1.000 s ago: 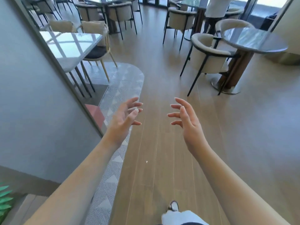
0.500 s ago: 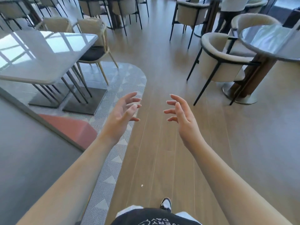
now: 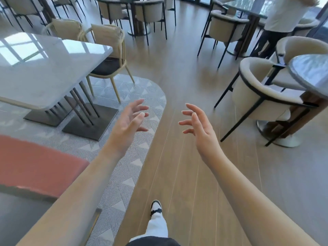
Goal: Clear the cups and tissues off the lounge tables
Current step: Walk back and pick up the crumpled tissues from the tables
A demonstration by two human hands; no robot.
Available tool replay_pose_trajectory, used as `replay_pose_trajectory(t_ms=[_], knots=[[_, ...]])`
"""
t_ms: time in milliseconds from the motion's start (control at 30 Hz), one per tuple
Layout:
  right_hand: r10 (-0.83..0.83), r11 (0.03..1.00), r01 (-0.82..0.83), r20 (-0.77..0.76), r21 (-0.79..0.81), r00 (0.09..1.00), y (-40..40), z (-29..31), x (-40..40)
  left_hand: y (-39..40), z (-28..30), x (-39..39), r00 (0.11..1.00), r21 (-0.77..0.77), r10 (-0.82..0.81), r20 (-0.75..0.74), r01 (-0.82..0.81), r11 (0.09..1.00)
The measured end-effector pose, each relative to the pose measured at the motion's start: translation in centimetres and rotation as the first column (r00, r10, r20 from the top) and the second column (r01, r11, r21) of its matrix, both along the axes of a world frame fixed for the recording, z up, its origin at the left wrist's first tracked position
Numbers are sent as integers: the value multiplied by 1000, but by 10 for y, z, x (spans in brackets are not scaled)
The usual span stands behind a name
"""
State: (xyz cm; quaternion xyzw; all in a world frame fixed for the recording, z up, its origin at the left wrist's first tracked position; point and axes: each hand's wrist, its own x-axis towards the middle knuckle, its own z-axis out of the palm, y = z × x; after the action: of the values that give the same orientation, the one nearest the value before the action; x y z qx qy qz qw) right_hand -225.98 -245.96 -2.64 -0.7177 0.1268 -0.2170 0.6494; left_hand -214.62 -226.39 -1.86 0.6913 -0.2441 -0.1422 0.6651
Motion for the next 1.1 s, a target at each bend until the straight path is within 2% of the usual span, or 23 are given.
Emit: replay_pose_trajectory(t_ms=[100, 267, 367, 633, 867, 1100], knots=[[18, 1000, -17, -30, 9, 999, -23, 6, 67, -20, 2, 65, 999, 3, 31, -12, -31, 1000], [28, 1000, -28, -57, -7, 998, -64, 10, 163, -62, 15, 170, 1000, 56, -17, 18, 16, 998], [10, 1000, -11, -47, -6, 999, -98, 11, 209, -91, 19, 221, 999, 36, -30, 21, 29, 999], [6, 1000, -6, -12, 6, 1000, -207, 1, 342, -205, 9, 347, 999, 42, -42, 25, 41, 998], [76, 997, -75, -28, 28, 997, -308, 2, 455, -306, 10, 453, 1000, 55, 20, 1, -20, 998], [120, 991, -117, -37, 63, 992, -372, 2, 567, -359, 10, 551, 997, 74, 78, -20, -76, 994]])
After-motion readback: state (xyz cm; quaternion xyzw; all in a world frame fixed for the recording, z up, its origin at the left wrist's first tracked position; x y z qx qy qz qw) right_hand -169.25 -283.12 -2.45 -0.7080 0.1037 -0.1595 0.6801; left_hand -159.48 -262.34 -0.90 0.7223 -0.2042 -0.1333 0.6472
